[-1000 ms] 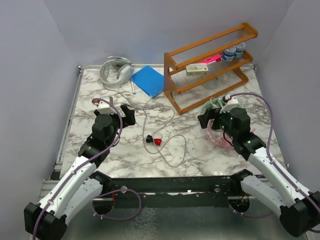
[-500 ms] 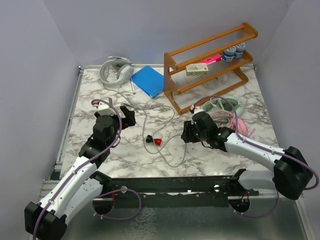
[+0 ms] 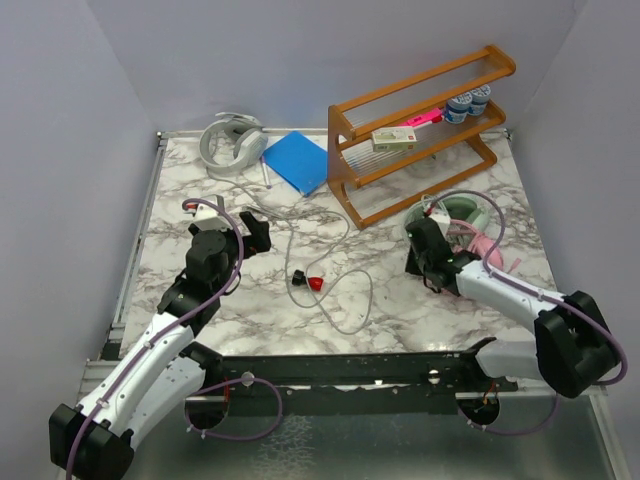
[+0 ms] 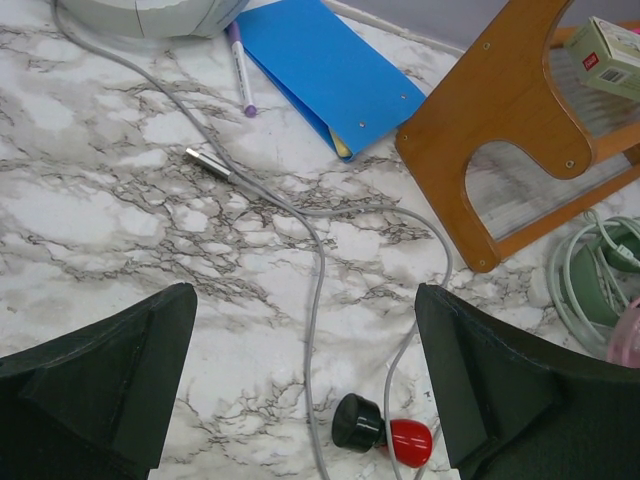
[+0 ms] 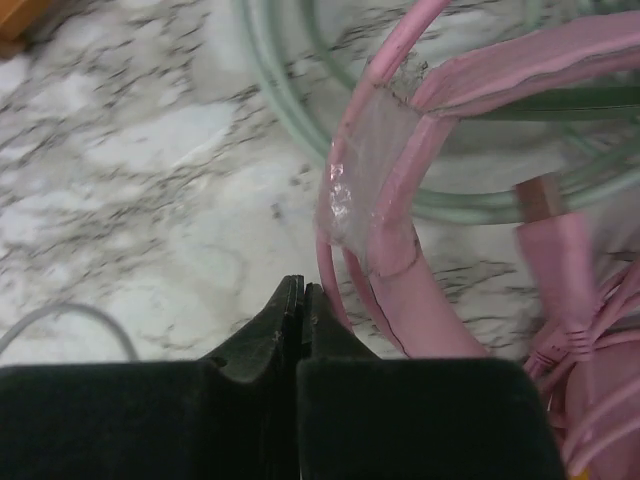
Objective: Wrap the headphones
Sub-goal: Move the headphones to the corner of the board.
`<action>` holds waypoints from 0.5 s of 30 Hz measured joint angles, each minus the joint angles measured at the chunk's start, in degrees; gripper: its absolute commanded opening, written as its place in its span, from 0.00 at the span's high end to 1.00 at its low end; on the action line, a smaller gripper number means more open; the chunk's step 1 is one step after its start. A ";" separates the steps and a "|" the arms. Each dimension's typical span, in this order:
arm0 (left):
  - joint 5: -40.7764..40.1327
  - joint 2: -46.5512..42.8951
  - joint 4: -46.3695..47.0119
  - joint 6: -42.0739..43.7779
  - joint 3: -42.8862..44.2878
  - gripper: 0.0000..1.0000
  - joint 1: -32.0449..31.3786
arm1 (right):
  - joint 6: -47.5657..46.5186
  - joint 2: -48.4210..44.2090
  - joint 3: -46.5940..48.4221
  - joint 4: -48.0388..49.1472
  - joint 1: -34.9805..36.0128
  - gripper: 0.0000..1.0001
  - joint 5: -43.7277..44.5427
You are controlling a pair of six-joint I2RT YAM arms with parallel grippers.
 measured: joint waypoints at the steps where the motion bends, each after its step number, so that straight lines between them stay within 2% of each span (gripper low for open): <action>1: 0.00 0.00 0.00 -0.09 0.00 0.01 0.00 | 0.39 -0.11 -0.31 0.22 -2.16 0.99 -0.24; 7: 0.00 0.24 0.00 -0.35 0.00 0.01 0.55 | 1.70 -1.68 -1.38 -0.81 -9.81 0.99 1.09; 15: 0.02 0.72 0.00 -0.94 0.00 0.01 1.27 | 8.74 -1.46 -0.87 -6.14 -11.91 0.99 7.85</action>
